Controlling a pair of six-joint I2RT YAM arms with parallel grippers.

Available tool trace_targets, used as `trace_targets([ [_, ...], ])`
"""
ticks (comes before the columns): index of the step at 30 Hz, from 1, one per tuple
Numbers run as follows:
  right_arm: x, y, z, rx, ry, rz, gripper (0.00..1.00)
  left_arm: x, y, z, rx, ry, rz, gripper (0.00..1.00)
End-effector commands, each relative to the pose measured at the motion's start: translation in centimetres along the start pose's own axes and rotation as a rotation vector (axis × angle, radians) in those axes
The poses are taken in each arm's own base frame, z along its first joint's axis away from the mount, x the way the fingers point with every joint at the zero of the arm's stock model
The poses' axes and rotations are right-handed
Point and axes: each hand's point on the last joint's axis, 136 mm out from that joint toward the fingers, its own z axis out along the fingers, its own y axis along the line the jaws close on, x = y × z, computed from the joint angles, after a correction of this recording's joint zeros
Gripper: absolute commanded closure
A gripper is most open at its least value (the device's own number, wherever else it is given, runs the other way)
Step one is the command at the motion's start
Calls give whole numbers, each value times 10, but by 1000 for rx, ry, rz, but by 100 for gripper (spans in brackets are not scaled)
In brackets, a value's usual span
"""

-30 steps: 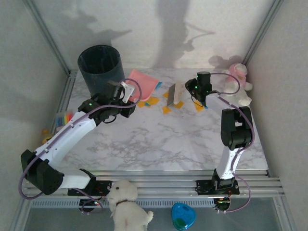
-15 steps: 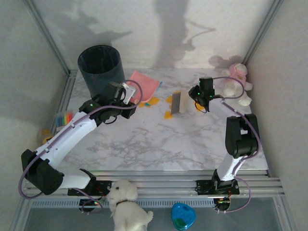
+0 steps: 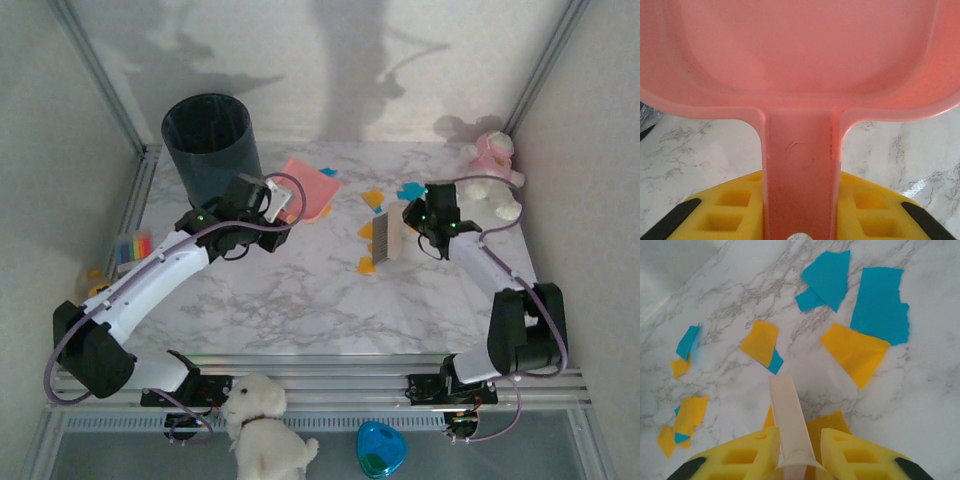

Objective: Sweep away the paper scraps from the table

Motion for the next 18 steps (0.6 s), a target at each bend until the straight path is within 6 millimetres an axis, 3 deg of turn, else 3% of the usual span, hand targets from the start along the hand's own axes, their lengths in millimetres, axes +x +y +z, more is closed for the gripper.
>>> trace_targets([
  [1, -5, 4, -18, -19, -32, -39, 100, 3, -6, 2, 14, 13, 29, 100],
  [5, -23, 24, -32, -82, -74, -49, 100, 5, -10, 4, 20, 21, 34, 100],
  [9, -41, 44, -34, -140, -95, -63, 100, 8, -13, 6, 23, 32, 36, 100],
  [18, -84, 78, 4, -229, -86, -39, 100, 19, -19, 7, 22, 56, 35, 100],
])
